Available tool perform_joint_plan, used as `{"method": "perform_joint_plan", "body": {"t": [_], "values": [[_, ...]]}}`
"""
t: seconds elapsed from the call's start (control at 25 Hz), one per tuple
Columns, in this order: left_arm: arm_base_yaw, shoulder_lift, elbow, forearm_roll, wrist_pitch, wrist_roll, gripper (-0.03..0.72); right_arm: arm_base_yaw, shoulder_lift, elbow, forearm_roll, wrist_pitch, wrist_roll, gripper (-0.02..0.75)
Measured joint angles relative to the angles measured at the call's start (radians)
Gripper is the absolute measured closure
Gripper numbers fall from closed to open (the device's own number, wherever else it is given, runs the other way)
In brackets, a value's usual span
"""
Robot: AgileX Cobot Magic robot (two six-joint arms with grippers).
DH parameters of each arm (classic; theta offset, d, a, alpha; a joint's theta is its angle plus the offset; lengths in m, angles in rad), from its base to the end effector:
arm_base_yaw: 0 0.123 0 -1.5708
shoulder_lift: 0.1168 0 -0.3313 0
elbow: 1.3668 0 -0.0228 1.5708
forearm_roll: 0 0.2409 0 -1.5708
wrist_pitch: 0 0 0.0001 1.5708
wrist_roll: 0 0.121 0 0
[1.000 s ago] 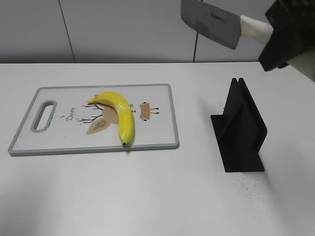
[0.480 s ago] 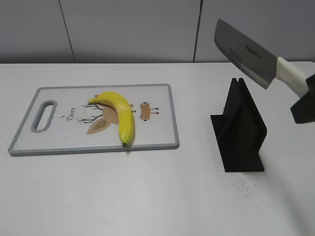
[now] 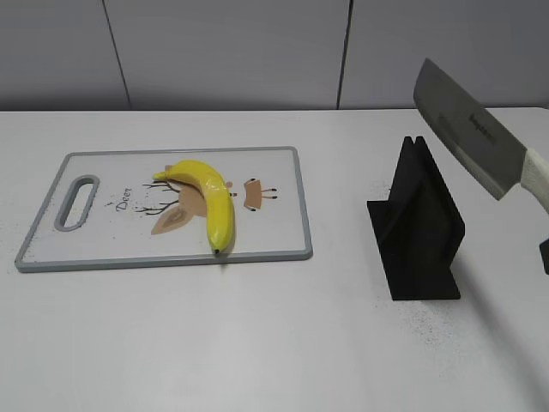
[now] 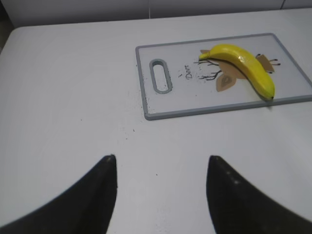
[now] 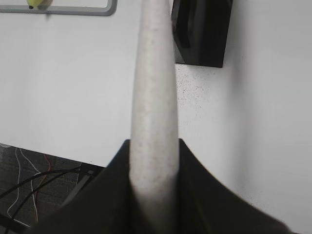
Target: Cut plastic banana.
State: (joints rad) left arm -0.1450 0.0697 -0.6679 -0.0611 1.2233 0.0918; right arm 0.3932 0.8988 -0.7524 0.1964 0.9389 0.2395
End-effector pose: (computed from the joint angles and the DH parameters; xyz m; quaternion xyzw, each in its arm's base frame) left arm -0.0502 0.0003 0.2927 0.1078 0.8625 -0.0432 0.4926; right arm 0.1154 0.0685 0.3132 -0.0402 0.9544 0.1751 0.2384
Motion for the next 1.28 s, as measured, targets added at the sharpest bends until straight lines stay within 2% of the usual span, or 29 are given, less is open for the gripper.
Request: {"method": "perform_joint_plan", "body": {"t": [0.32, 0.52, 1.28], "values": [[0.000, -0.075, 0.120, -0.010, 0.003, 0.000, 0.125, 0.000, -0.034, 0.104, -0.042, -0.076, 0.055, 0.549], [0.000, -0.075, 0.170, -0.011, -0.113, -0.001, 0.125, 0.000, -0.024, 0.104, -0.119, -0.158, 0.118, 0.549], [0.000, -0.075, 0.175, -0.012, -0.132, -0.001, 0.125, 0.000, 0.318, 0.104, -0.127, -0.363, 0.129, 0.549]]}}
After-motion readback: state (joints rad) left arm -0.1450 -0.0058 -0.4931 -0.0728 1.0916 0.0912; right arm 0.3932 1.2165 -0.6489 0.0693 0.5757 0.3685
